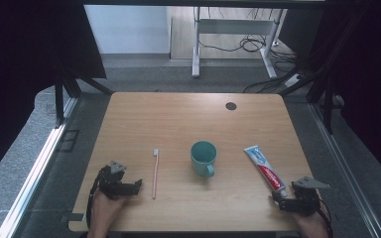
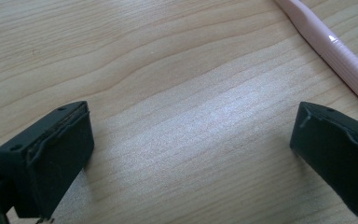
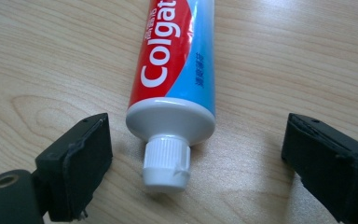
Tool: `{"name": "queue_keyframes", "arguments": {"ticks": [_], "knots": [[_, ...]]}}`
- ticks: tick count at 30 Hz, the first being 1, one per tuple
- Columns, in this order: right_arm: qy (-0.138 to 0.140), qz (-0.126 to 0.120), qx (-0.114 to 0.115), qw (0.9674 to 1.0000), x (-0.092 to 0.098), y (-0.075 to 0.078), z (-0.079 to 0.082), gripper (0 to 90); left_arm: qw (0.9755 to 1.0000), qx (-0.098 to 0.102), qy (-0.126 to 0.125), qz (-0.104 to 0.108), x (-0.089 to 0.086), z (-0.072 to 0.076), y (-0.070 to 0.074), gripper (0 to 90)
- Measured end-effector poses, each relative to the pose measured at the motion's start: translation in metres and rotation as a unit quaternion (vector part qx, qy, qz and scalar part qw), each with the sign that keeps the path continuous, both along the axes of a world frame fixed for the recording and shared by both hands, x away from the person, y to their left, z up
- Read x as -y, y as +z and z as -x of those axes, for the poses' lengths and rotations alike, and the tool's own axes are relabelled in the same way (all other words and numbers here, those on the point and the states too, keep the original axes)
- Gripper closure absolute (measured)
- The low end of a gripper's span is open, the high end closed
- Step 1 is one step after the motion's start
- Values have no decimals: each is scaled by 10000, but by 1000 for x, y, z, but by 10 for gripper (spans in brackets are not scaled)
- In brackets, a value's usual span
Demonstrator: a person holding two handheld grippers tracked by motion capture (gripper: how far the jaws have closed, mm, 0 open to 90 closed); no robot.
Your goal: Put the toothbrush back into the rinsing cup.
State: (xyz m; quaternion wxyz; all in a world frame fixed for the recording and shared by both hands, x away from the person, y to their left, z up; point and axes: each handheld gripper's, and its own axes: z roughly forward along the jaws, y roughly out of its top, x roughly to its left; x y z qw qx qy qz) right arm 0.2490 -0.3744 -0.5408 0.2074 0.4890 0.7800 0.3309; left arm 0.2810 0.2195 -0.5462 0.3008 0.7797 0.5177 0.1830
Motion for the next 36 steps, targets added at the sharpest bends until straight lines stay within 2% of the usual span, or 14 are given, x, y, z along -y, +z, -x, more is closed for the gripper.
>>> {"name": "queue_keyframes", "arguments": {"ticks": [5,19,29,34,36], "knots": [[51,8,-3,10000,0,0,1,73,10000,2,71,17,1,1,0,0],[64,4,-7,10000,0,0,2,73,10000,-1,71,28,1,1,0,0],[67,4,-8,10000,0,0,2,73,9996,-220,-136,-74,7,-1,7,58],[69,3,-8,10000,0,0,2,73,9993,-335,-169,-44,7,-3,10,86],[71,3,-8,10000,0,0,1,73,9987,-454,-217,-7,7,-4,12,96]]}}
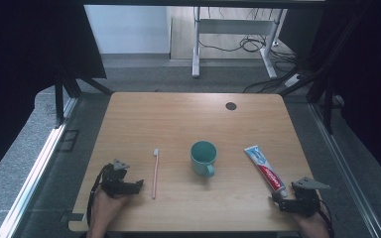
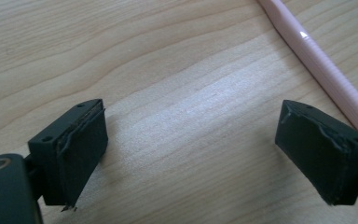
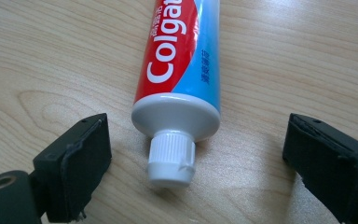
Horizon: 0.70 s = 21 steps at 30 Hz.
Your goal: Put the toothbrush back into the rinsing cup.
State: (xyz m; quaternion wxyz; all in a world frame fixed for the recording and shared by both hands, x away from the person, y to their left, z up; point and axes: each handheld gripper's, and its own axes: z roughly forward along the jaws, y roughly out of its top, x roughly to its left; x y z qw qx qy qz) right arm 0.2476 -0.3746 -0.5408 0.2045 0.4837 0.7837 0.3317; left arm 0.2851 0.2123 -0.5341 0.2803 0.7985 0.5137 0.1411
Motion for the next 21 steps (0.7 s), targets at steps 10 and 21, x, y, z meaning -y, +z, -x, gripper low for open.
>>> {"name": "queue_keyframes", "arguments": {"ticks": [10,21], "knots": [[3,-1,1,10000,0,0,0,73,9997,-212,-124,-12,2,-5,11,139],[8,-5,-2,10000,0,0,0,73,9975,-605,-316,-184,8,-20,29,148]]}}
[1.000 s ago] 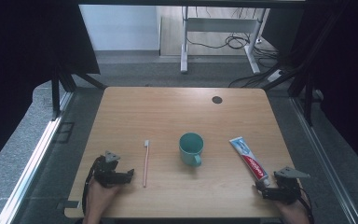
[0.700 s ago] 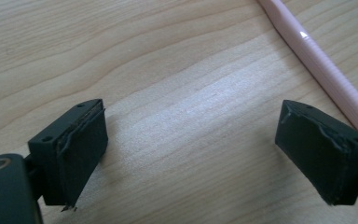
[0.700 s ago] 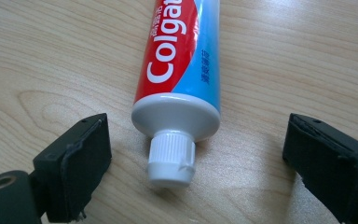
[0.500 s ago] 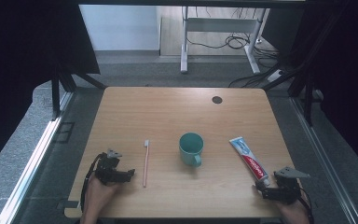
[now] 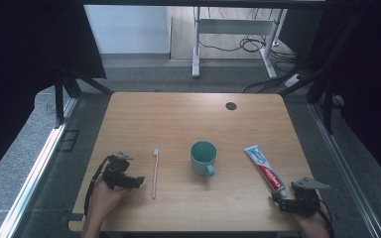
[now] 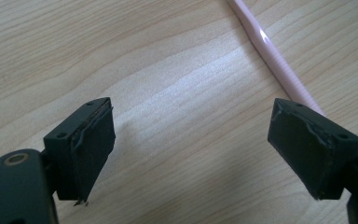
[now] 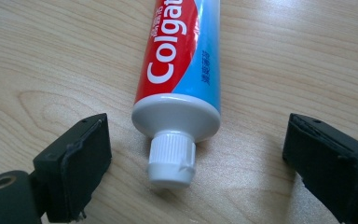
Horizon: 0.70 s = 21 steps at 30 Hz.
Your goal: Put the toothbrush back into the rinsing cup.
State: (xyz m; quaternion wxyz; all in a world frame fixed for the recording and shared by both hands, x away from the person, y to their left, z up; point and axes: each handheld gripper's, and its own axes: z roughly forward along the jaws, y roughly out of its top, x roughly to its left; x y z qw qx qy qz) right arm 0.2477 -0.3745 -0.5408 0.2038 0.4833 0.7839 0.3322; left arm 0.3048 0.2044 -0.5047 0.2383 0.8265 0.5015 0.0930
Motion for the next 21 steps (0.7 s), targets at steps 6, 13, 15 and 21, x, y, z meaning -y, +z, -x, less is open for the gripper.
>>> {"name": "queue_keyframes", "arguments": {"ticks": [6,13,15,21], "knots": [[5,0,3,10000,0,0,0,73,9997,-220,-86,-93,5,-11,7,159],[5,0,2,10000,0,0,0,73,9985,-483,-149,-189,11,-23,8,169],[3,1,6,10000,0,0,0,74,9981,-543,-178,-229,12,-25,8,171],[5,0,0,10000,0,0,0,74,9967,-682,-266,-353,19,-34,10,190]]}}
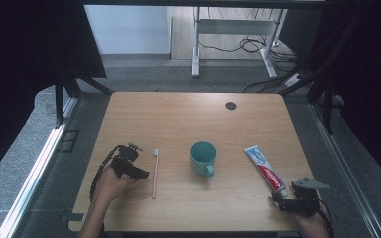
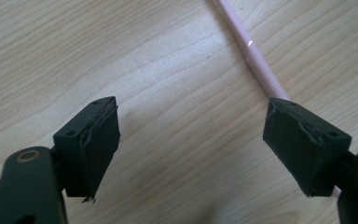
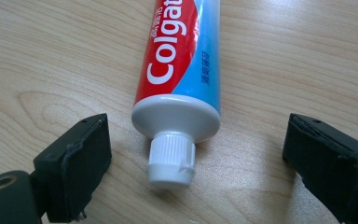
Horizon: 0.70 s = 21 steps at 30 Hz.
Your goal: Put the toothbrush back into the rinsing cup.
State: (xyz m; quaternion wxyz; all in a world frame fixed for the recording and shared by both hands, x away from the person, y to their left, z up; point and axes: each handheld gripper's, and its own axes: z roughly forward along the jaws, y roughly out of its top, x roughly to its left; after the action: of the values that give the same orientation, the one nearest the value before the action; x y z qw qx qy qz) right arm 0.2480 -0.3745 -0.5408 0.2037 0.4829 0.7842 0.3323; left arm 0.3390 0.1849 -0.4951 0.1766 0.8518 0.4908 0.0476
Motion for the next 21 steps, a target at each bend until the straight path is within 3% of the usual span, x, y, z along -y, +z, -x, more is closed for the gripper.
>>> {"name": "queue_keyframes", "arguments": {"ticks": [6,14,21], "knots": [[-2,-1,1,10000,0,0,0,74,9998,-145,-101,-16,11,-8,4,224],[1,0,1,10000,0,0,0,73,9990,-388,-203,23,30,-16,5,330],[0,-1,2,10000,0,0,0,74,9973,-670,-278,-89,43,-22,2,441]]}}
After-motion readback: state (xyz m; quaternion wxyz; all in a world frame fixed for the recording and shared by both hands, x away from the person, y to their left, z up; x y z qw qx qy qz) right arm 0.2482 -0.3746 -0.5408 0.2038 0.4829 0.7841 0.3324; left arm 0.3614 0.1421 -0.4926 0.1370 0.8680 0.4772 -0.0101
